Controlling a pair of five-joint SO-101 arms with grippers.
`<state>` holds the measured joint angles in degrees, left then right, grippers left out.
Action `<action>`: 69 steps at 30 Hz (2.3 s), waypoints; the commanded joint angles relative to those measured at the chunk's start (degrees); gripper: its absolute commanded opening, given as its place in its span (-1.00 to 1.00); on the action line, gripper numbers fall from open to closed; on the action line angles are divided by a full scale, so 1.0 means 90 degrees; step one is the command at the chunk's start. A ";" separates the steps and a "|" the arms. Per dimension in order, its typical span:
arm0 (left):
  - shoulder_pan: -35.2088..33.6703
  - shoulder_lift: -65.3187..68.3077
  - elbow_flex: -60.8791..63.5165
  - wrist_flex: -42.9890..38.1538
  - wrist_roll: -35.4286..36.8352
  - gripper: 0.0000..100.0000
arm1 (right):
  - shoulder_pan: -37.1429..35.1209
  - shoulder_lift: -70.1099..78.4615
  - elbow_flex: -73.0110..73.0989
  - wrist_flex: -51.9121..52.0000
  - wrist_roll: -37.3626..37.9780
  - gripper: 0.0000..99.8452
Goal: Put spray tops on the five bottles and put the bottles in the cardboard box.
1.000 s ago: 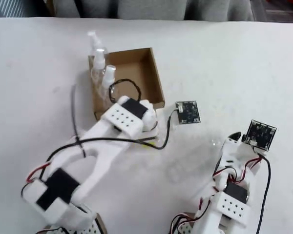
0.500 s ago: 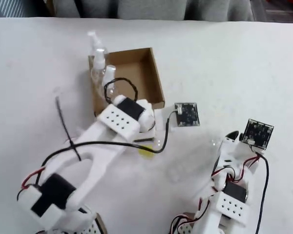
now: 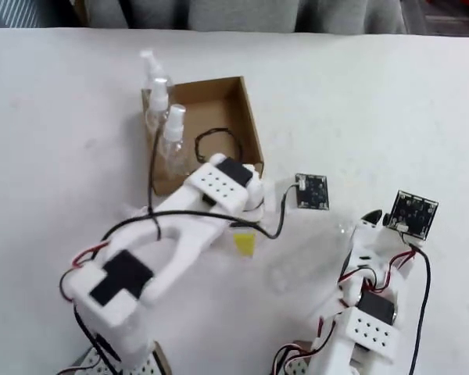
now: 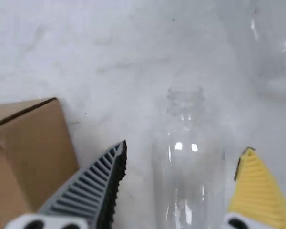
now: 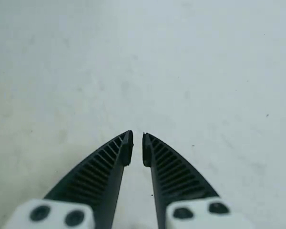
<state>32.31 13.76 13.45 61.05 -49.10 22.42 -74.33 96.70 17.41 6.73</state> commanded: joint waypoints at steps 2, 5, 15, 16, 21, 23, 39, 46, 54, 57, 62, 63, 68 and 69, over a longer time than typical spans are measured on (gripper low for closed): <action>0.0024 0.0552 -0.0850 0.0098 -0.0010 -0.30 | -0.0034 -0.0093 0.0049 -0.0103 0.0068 -0.96; -0.0005 0.0806 -0.1035 0.0098 0.0000 -0.30 | -0.0034 -0.0093 0.0049 -0.0093 0.0068 -0.96; 0.0103 0.0972 -0.0977 0.0147 -0.0020 -0.80 | -0.0024 -0.0093 0.0049 -0.0093 0.0068 -0.96; 0.0122 0.0972 -0.0957 0.0254 -0.0049 -0.87 | -0.0024 -0.0093 0.0049 -0.0093 0.0068 -0.96; 0.0122 0.0962 -0.0879 0.0840 -0.0049 -0.81 | -0.0024 -0.0093 0.0049 -0.0093 0.0068 -0.96; 0.0171 0.0933 -0.0889 0.1026 -0.0020 -0.81 | -0.0024 -0.0093 0.0049 -0.0093 0.0068 -0.96; 0.0200 -0.0796 -0.0860 0.2559 -0.0010 -0.86 | -0.0015 -0.0083 0.0049 -0.0093 0.0068 -0.96; 0.0015 -0.1490 0.0137 0.2549 -0.0059 -0.86 | -0.0024 -0.0063 0.0049 -0.0083 0.0068 -0.96; 0.0005 -0.2398 0.1934 0.1133 0.0205 -0.70 | 0.0005 -0.0054 0.0049 -0.0083 0.0068 -0.96; 0.0005 -0.2398 0.2335 0.0664 0.0733 -0.55 | 0.0005 -0.0054 0.0049 -0.0083 0.0068 -0.96; -0.0112 -0.2320 0.2647 0.0244 0.0840 -0.45 | 0.0015 -0.0054 0.0049 -0.0083 0.0068 -0.96; -0.0161 -0.2261 0.2667 0.0205 0.0840 -0.45 | 0.0015 -0.0054 0.0049 -0.0083 0.0068 -0.96; -0.0249 -0.1783 0.2637 0.0107 0.0840 -0.44 | 0.0015 -0.0054 0.0049 -0.0083 0.0068 -0.96; -0.0239 -0.1685 0.2637 0.0107 0.0840 -0.44 | 0.0015 -0.0054 0.0049 -0.0083 0.0068 -0.96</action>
<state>31.08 -3.30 37.80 62.99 -42.24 22.42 -74.33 96.70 17.41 6.73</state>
